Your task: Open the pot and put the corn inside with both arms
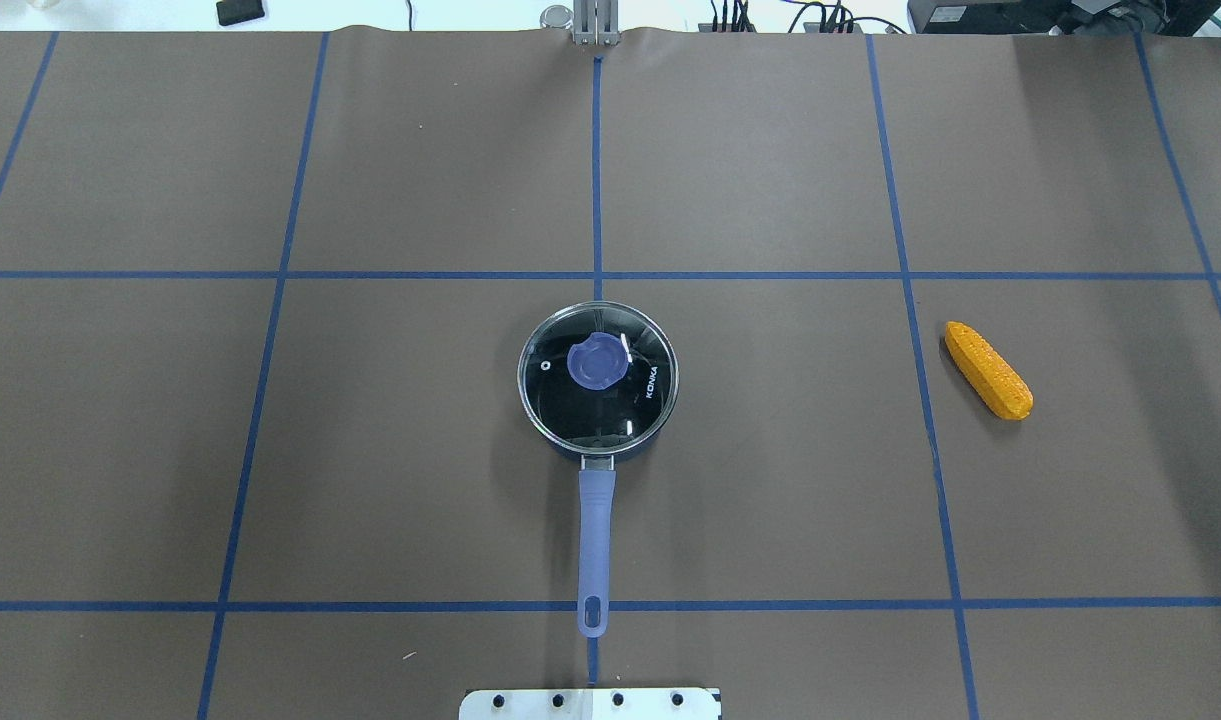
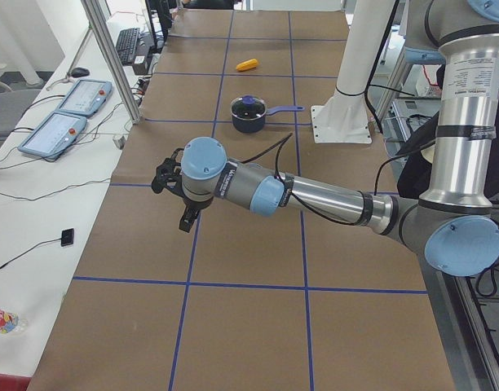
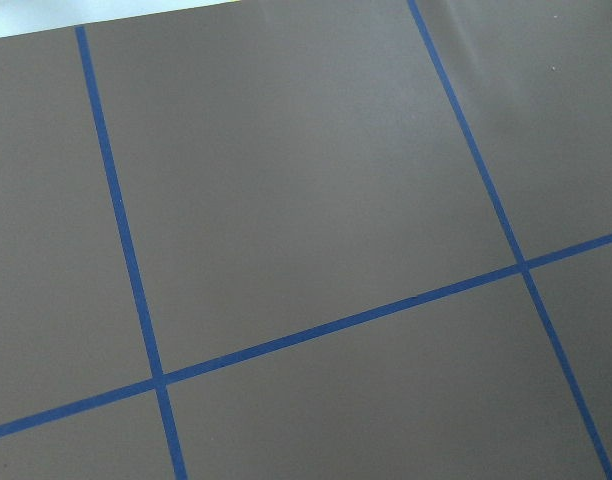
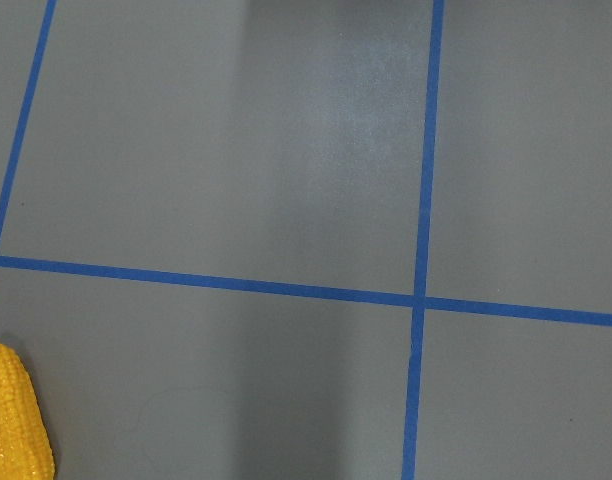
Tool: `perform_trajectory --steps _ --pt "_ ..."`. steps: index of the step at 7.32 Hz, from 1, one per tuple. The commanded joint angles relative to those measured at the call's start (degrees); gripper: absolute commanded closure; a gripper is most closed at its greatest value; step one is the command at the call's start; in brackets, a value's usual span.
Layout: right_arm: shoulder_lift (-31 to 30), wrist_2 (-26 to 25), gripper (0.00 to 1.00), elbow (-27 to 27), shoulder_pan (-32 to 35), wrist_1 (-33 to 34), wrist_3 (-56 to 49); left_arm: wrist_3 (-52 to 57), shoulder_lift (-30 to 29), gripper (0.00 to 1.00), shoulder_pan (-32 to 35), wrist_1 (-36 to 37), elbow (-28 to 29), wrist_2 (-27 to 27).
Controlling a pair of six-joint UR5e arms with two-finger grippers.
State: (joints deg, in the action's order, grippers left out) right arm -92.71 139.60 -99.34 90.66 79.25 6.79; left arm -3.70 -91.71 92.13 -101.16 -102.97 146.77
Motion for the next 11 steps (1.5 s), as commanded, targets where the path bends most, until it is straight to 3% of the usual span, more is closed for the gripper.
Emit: perform_trajectory --steps 1,3,4,6,7,8,11 --pt "0.2 -0.4 0.0 -0.7 -0.1 -0.4 0.0 -9.4 -1.4 0.02 -0.9 -0.4 -4.8 -0.5" --pt "2.3 0.2 0.0 -0.7 -3.3 0.2 3.2 -18.8 -5.3 0.02 -6.6 0.4 -7.4 -0.5" --pt "4.5 0.4 0.0 -0.7 -6.7 -0.4 10.6 -23.8 -7.1 0.02 -11.6 0.4 -8.7 -1.7" --pt "7.3 -1.5 0.0 -1.1 -11.6 -0.4 12.8 -38.4 -8.6 0.02 -22.0 0.7 -15.5 -8.7" --pt "8.4 -3.3 0.0 -1.2 -15.5 -0.7 19.6 -45.4 -9.7 0.02 -27.8 0.7 -17.9 -12.8" --pt "9.7 -5.7 0.0 -1.8 -17.4 -1.0 22.9 -51.7 -13.6 0.02 -33.9 3.2 -18.8 -16.6" --pt "11.1 -9.2 0.0 -1.7 -25.5 -1.3 23.6 -61.2 -29.7 0.02 -48.4 25.2 -24.1 -29.3"
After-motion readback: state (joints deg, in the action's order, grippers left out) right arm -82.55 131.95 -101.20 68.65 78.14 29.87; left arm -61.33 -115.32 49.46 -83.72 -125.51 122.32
